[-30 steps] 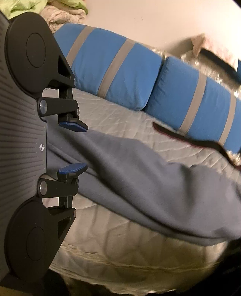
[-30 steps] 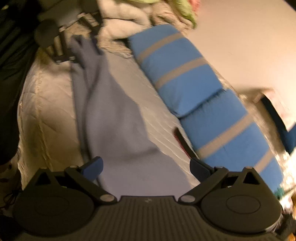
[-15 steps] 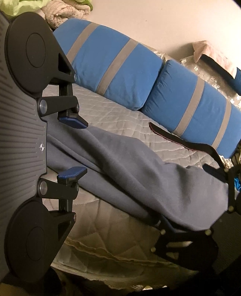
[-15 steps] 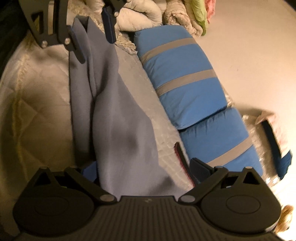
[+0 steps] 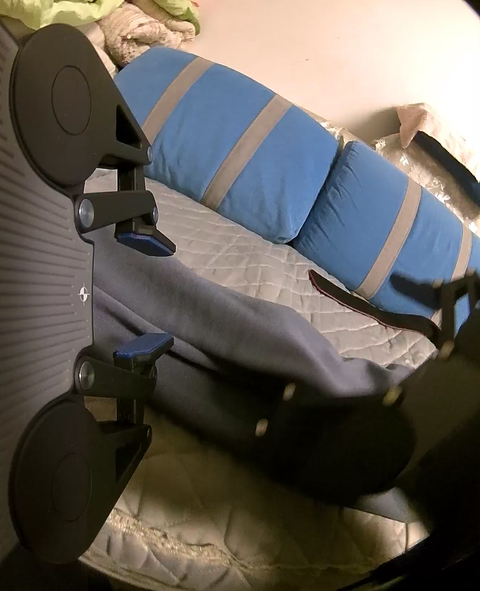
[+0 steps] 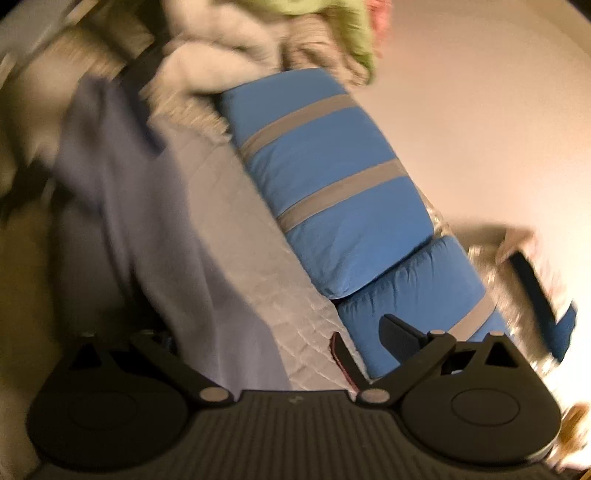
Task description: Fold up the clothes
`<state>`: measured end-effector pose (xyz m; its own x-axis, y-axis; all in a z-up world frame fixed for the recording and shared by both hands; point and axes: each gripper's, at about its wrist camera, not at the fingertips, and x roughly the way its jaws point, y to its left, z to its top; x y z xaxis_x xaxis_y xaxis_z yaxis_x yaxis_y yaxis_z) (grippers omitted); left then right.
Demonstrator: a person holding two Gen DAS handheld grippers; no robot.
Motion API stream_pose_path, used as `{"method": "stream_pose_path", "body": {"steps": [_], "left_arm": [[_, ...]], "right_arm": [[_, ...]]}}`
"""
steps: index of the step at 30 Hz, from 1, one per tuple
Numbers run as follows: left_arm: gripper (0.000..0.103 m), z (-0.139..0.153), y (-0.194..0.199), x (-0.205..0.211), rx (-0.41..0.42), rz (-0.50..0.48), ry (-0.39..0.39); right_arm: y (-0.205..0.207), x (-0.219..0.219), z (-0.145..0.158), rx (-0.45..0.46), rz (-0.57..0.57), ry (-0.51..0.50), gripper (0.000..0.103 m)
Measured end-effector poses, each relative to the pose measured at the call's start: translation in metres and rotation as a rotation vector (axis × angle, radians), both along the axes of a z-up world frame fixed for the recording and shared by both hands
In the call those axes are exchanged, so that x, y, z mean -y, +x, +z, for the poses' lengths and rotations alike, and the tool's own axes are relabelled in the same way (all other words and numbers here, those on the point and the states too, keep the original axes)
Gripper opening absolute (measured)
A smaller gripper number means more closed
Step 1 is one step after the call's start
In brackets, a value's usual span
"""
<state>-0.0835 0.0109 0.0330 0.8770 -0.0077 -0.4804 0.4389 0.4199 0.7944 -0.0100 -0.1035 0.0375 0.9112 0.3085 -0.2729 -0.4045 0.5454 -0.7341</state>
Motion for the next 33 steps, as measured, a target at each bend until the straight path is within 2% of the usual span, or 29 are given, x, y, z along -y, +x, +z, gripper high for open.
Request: {"method": "stream_pose_path", "body": {"steps": [2,7,10,12,14,17,22,25,27,29,31,33], "left_arm": [[0.045,-0.002,0.005,0.001,0.019,0.005,-0.007],[0.045,-0.008,0.018,0.005,0.046,-0.016,0.017],[0.040,-0.018,0.028,0.001,0.059,-0.016,0.116],[0.024,-0.025,0.034,-0.002,0.068,-0.014,0.187],[0.022,-0.027,0.040,-0.009,0.078,-0.020,0.248],[0.024,-0.030,0.048,-0.022,0.105,-0.030,0.327],[0.025,-0.041,0.058,-0.048,0.062,0.015,0.406],[0.025,-0.041,0.058,-0.061,0.019,0.048,0.387],[0.025,-0.038,0.056,-0.068,0.001,0.066,0.367],[0.025,-0.037,0.055,-0.077,-0.001,0.086,0.369],[0.025,-0.037,0.055,-0.085,0.003,0.103,0.382],[0.026,-0.036,0.054,-0.092,0.014,0.115,0.402]], "right_arm": [[0.006,0.002,0.015,-0.042,-0.006,0.069,0.103],[0.014,0.004,0.029,-0.097,-0.010,0.125,0.103],[0.020,0.007,0.035,-0.147,0.001,0.154,0.102],[0.020,0.010,0.037,-0.159,0.016,0.159,0.101],[0.020,0.009,0.039,-0.174,0.036,0.152,0.100],[0.019,0.006,0.037,-0.194,0.069,0.125,0.092],[0.006,-0.011,0.023,-0.167,0.133,0.030,0.082],[-0.002,-0.022,0.011,-0.132,0.172,-0.042,0.069],[-0.003,-0.027,0.007,-0.126,0.177,-0.068,0.041],[-0.002,-0.031,0.005,-0.131,0.171,-0.079,0.034],[-0.001,-0.031,0.012,-0.128,0.154,-0.044,0.028],[0.002,-0.028,0.017,-0.130,0.144,-0.024,0.025]]}}
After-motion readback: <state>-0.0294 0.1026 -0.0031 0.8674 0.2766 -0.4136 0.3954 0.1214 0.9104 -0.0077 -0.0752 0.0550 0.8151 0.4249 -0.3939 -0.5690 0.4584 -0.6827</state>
